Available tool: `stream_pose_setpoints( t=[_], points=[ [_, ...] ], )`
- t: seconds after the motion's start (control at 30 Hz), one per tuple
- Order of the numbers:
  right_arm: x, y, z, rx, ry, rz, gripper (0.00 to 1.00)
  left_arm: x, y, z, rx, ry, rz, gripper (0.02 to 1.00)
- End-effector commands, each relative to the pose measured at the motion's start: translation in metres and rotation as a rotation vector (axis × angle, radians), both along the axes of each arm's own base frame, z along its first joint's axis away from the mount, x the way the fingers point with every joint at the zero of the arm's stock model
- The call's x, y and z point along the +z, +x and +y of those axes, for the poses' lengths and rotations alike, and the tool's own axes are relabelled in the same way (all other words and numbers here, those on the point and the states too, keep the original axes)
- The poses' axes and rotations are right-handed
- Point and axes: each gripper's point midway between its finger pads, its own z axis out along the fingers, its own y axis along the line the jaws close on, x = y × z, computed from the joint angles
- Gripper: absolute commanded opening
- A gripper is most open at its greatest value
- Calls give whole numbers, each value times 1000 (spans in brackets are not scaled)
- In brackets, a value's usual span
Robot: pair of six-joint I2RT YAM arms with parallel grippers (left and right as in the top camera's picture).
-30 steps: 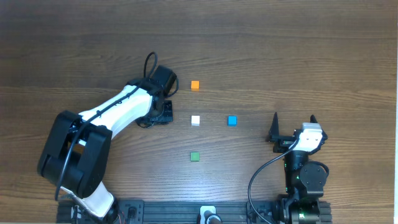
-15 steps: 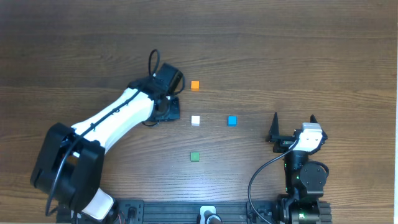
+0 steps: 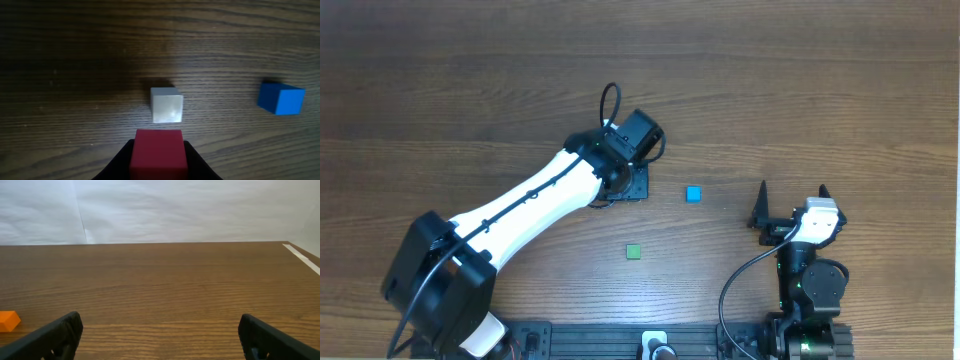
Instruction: Stack Cubes
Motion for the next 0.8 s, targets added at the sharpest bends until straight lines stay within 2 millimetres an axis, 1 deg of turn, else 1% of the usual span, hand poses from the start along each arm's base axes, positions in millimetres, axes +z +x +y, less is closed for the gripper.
stream_pose_setpoints(
  t=[0.03, 0.27, 0.47, 0.6, 0.8],
  points=[
    [-2, 0, -3, -18, 5, 5, 991, 0, 4, -10, 18, -9, 3, 40],
    [-2, 0, -3, -18, 5, 5, 991, -12, 7, -11, 23, 18, 18, 40],
    [-2, 0, -3, -18, 5, 5, 991, -18, 12, -17, 17, 31, 26, 38],
    [-2, 0, -3, -18, 5, 5, 993, -25, 11, -16, 18, 48, 39, 38],
    [-2, 0, -3, -18, 5, 5, 991, -30, 11, -14, 19, 62, 45, 38]
  ],
)
